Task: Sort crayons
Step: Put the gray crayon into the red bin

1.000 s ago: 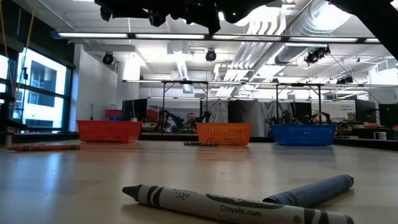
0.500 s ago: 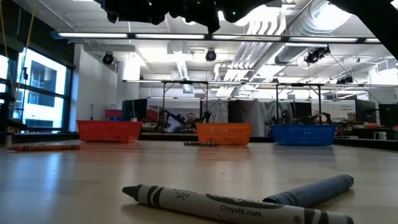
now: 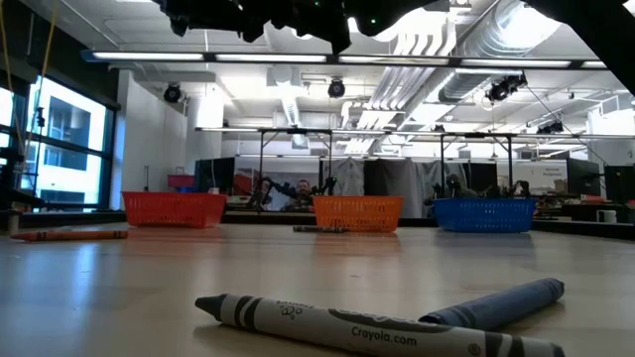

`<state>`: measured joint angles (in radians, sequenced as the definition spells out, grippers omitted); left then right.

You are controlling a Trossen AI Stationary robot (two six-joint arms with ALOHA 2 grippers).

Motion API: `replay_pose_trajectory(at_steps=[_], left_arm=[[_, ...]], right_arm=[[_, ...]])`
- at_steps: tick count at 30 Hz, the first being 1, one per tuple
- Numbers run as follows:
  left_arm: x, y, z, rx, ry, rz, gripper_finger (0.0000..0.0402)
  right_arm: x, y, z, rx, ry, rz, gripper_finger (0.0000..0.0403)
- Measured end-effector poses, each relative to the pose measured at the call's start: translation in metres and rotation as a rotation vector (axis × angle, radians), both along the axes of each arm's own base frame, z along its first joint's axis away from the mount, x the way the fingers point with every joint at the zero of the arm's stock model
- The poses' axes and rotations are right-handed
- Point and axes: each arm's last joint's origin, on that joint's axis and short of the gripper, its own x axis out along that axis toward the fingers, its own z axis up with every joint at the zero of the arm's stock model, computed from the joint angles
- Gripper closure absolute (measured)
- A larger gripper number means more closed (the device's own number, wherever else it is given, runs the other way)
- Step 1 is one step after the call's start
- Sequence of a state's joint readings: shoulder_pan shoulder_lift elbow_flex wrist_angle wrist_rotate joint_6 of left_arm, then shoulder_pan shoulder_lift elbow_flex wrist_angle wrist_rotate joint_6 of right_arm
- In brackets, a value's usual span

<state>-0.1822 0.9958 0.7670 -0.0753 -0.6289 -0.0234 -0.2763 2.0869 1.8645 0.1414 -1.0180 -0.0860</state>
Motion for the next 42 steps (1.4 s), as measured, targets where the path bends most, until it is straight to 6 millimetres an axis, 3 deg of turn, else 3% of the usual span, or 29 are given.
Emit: replay_pose_trajectory(at_steps=[4,12,18,24,31,42], left_arm=[[0.0,0.0,0.0,0.005,0.002,0.008,0.0396],[-0.003,0.001,0.002,0.009,-0.011,0.033,0.0395],[-0.019,0.01,0.008,0.041,-0.006,0.185,0.0395],[-0.05,0.035,-0.003,-0.015,0.121,0.392,0.0394],[-0.069,0.063,-0.023,-0.158,0.296,0.566,0.0394],[-0.059,0.11,-0.053,-0.317,0.605,0.53,0.0394]], right_arm=[[-0.002,-0.006,0.0,0.035,0.035,-0.009,0.0337],[-0.01,-0.037,-0.001,0.093,0.09,-0.08,0.0258],[-0.023,-0.072,-0.006,0.18,0.19,-0.165,0.0248],[-0.037,-0.095,-0.02,0.209,0.314,-0.224,0.0256],[-0.04,-0.09,-0.036,0.14,0.421,-0.282,0.0261],[-0.039,-0.052,-0.05,0.094,0.567,-0.163,0.0261]])
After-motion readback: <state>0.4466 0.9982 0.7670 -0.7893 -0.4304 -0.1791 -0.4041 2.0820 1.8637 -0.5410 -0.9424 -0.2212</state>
